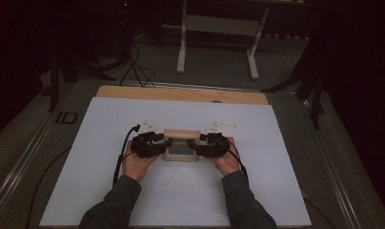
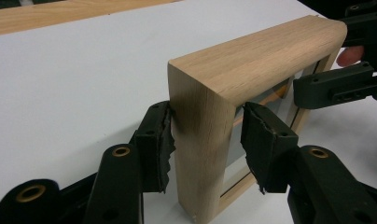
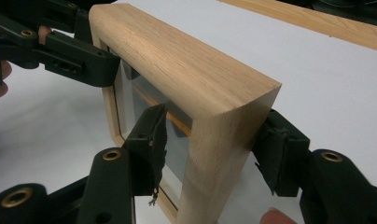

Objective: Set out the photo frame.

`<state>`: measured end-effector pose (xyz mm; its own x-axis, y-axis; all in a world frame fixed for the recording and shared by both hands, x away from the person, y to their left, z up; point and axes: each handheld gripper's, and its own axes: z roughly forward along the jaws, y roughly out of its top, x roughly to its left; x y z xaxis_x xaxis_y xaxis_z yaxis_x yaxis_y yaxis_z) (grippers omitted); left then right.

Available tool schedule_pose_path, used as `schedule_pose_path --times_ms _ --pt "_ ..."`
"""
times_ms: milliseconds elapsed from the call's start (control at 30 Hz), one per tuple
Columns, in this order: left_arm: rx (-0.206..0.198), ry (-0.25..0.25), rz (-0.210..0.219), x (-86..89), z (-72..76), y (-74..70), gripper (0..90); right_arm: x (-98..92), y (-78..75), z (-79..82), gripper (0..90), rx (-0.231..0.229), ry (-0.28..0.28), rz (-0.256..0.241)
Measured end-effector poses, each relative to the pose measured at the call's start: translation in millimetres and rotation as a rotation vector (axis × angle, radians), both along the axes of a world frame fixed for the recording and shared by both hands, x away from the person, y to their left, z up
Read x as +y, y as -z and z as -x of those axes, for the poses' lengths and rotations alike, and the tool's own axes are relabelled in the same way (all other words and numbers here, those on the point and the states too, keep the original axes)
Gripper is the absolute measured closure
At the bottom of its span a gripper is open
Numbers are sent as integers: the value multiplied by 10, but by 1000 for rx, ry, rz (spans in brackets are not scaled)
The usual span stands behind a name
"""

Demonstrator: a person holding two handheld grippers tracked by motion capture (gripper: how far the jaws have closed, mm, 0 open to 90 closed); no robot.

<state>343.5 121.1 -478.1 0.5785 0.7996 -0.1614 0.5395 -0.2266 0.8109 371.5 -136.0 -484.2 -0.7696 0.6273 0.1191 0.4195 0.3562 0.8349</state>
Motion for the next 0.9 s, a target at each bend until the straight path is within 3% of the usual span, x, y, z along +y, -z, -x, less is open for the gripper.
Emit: schedule_pose_path --times_ms 233,333,567,700,833,900 --pt "5 -11 -11 -34 -6 6 540 -11 -3 -31 460 11 6 2" --pt "25 -30 -40 -60 -12 35 605 -27 7 -56 466 18 21 5" --pt "30 -28 -31 -54 -27 46 594 -43 5 -67 477 16 5 2" --pt "39 -17 -8 -27 -51 56 579 -45 5 -63 484 15 2 2" --pt "47 2 79 14 -109 72 522 -49 2 -59 482 10 -4 13" --pt "39 13 92 20 -141 70 496 -51 2 -58 482 9 -5 14"
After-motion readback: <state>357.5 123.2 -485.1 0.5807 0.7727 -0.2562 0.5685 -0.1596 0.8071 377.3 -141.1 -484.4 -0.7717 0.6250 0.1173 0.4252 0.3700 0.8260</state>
